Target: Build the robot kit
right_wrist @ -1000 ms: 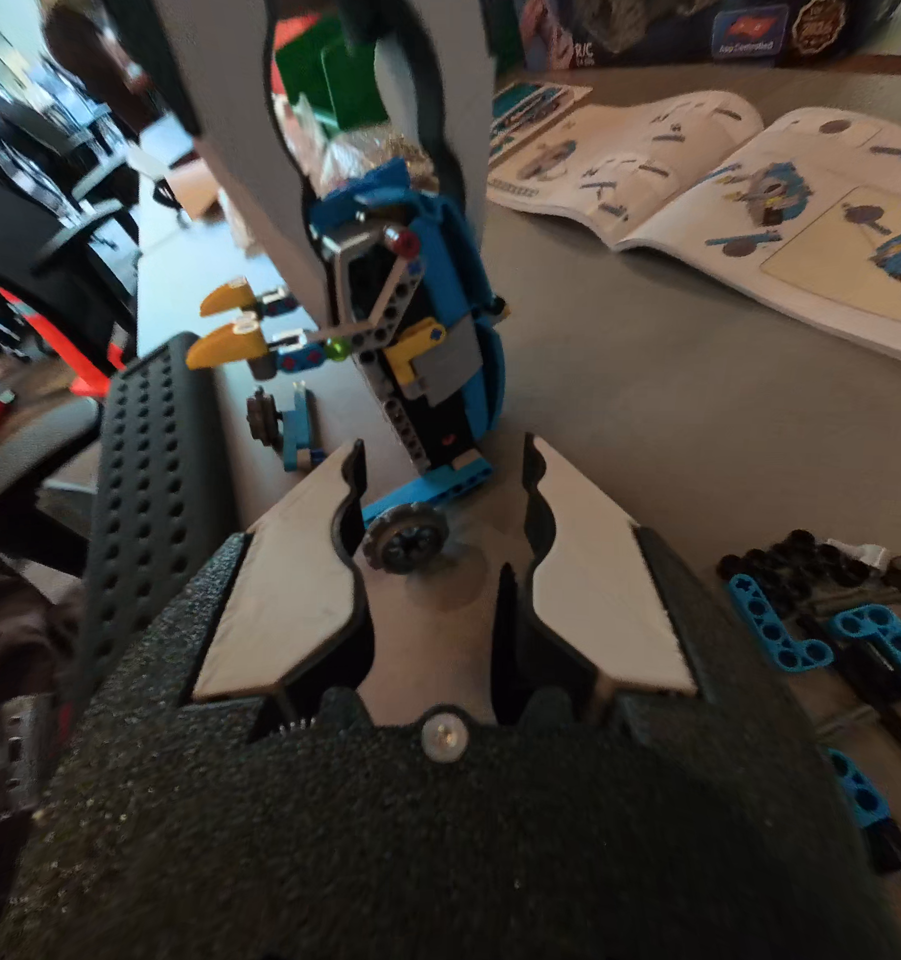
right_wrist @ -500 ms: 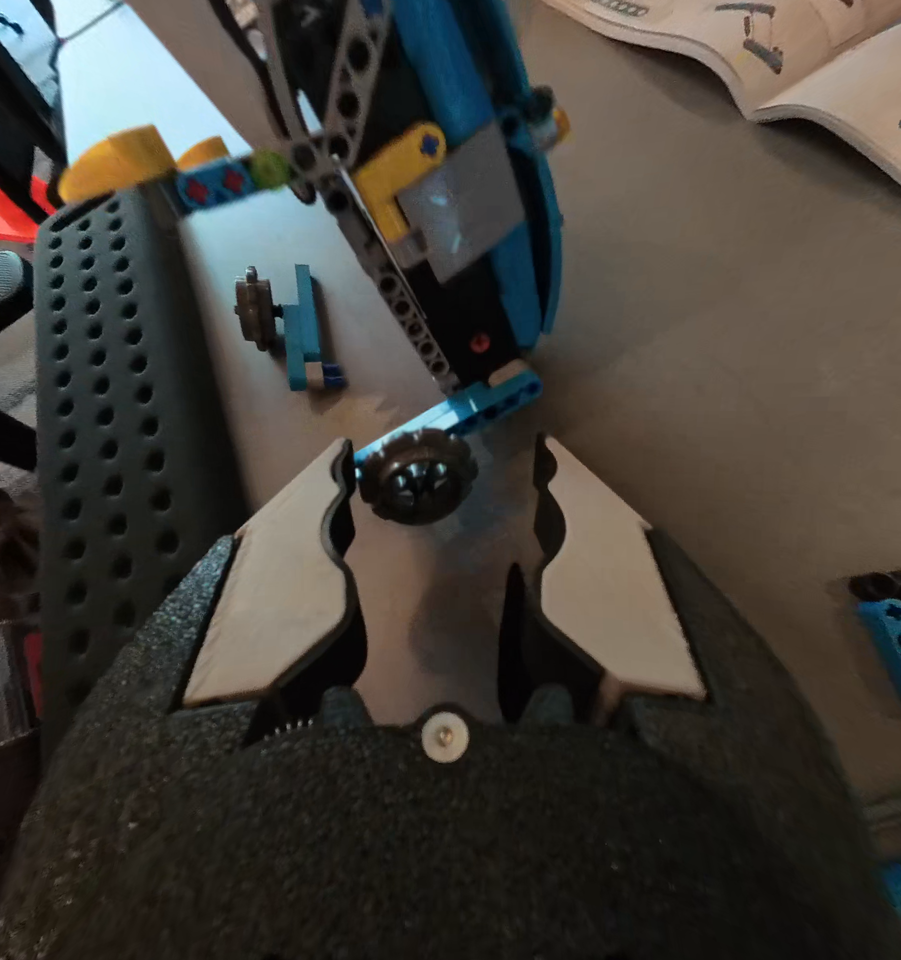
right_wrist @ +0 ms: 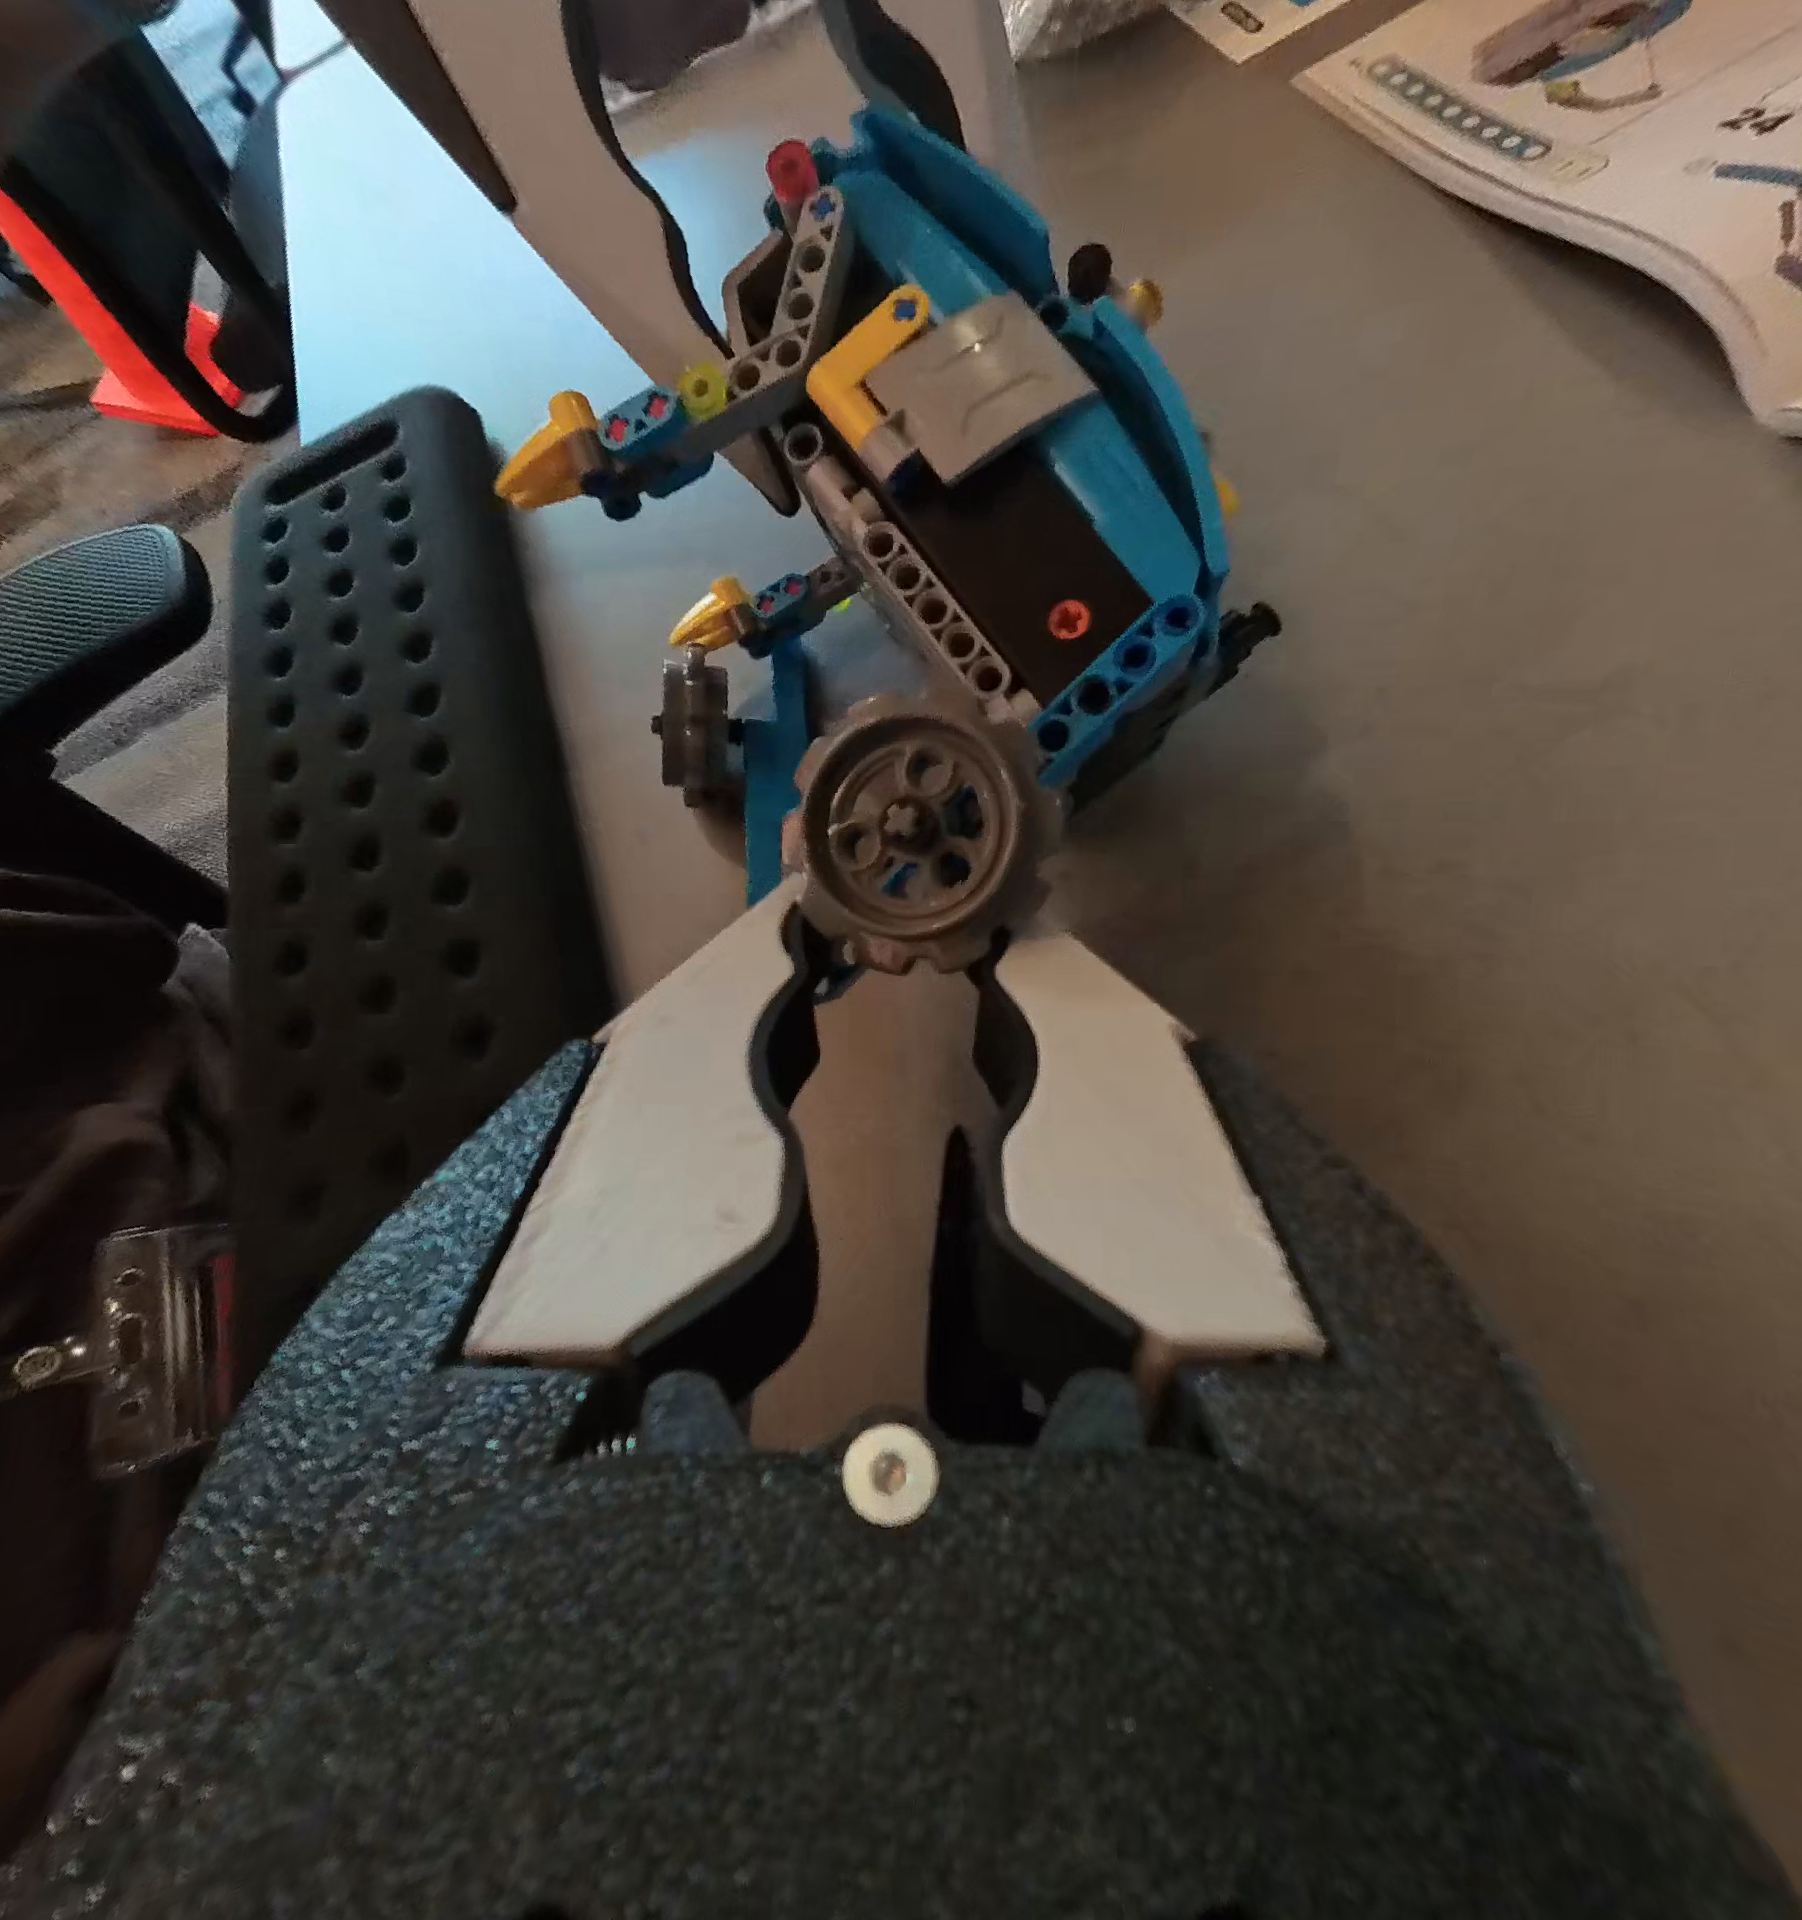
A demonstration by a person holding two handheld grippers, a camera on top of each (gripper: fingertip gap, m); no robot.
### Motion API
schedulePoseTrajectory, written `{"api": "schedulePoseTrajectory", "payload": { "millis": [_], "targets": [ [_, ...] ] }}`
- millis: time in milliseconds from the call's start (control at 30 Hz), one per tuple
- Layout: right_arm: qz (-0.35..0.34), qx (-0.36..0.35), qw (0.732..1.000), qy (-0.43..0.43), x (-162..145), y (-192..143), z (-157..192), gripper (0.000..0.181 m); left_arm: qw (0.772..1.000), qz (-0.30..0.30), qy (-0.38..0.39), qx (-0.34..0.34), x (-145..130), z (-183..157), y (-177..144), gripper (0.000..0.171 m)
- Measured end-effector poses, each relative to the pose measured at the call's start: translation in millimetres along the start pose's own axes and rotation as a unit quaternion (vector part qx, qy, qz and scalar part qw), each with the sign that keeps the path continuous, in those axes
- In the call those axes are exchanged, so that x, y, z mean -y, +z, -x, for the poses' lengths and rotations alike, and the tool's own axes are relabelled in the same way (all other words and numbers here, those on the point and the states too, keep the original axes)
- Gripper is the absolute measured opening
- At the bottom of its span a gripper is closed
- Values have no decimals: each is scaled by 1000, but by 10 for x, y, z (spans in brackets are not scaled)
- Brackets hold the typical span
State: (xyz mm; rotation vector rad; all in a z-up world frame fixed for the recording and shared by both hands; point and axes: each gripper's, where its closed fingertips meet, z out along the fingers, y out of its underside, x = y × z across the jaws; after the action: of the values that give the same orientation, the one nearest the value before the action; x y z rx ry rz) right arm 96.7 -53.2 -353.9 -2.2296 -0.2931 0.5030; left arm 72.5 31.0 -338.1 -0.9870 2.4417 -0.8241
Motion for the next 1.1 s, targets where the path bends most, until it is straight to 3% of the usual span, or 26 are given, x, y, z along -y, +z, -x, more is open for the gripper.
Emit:
{"api": "schedulePoseTrajectory", "payload": {
  "millis": [400,667,1100],
  "targets": [
    [-23,21,999,32,28,-88,-124,21,999,-34,-8,-32,11,70,83,57],
    [-83,-64,995,1,168,-117,-216,32,997,-64,-38,-20,-38,100,151,57],
    [-80,-59,995,-6,145,-108,-200,30,998,-57,-37,5,-12,90,143,56]
  ]
}}
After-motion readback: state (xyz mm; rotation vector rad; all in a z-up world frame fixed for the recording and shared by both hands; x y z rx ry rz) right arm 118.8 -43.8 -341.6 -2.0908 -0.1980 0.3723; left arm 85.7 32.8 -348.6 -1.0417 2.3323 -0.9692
